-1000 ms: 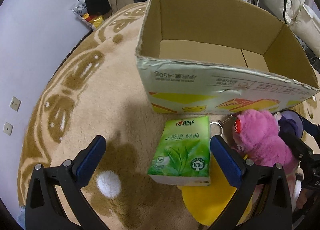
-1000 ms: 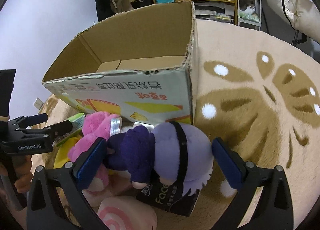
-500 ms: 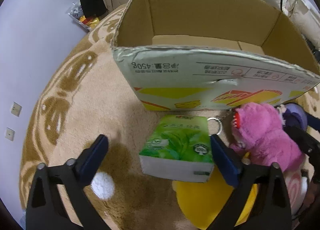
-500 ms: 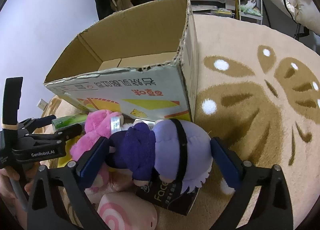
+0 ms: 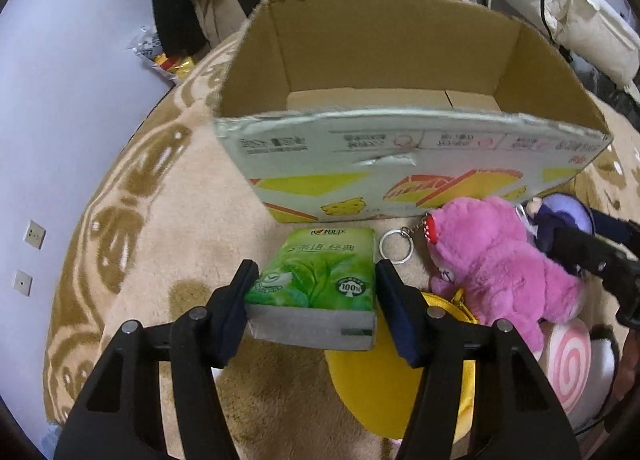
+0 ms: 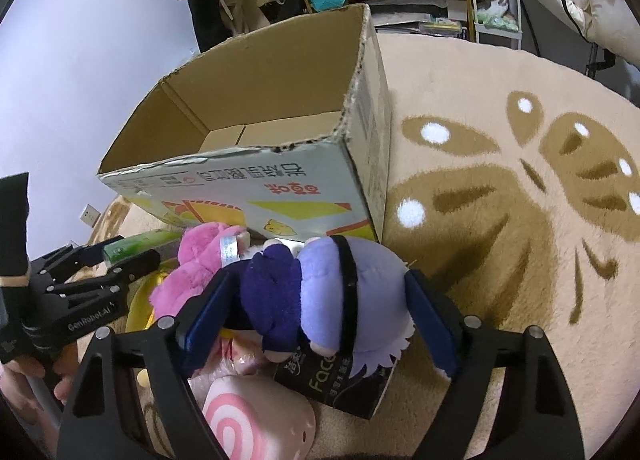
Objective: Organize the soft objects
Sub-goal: 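Close the left tool on the green tissue pack while the right tool grasps the purple-haired doll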
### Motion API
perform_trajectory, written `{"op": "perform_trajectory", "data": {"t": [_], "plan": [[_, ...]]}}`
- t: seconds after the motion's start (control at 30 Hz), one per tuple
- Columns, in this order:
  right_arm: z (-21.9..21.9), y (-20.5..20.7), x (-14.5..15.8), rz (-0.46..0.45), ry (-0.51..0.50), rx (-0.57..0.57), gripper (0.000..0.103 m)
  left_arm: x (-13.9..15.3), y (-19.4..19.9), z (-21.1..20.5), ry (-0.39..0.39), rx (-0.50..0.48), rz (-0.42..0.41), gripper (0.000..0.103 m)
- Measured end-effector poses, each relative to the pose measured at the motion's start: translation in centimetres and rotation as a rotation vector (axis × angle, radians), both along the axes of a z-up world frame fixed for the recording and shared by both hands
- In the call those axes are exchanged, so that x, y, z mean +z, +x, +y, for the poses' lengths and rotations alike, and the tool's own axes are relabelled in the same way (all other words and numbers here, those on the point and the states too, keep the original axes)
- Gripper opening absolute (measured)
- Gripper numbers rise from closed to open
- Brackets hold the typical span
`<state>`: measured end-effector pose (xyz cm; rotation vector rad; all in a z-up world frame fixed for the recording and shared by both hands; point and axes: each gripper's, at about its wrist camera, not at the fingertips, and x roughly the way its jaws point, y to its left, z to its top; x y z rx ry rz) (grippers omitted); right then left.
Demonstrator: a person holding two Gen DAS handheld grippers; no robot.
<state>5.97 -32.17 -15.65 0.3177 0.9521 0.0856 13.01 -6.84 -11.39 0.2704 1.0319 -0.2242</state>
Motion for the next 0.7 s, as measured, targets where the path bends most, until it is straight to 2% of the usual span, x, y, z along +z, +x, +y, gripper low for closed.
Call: {"op": "perform_trajectory", "data": {"t": [0.33, 0.7], "plan": [[0.3, -1.1, 1.1, -0.036, -0.014, 0.0, 0.089, 1.6, -0.4, 1.5, -0.017, 0.04, -0.045, 0.059], [1.0, -3.7, 4.2, -0.138, -0.04, -0.008, 0.089, 4.2, -2.6, 3.1, -0.042, 0.074, -0.11, 0.059]]}}
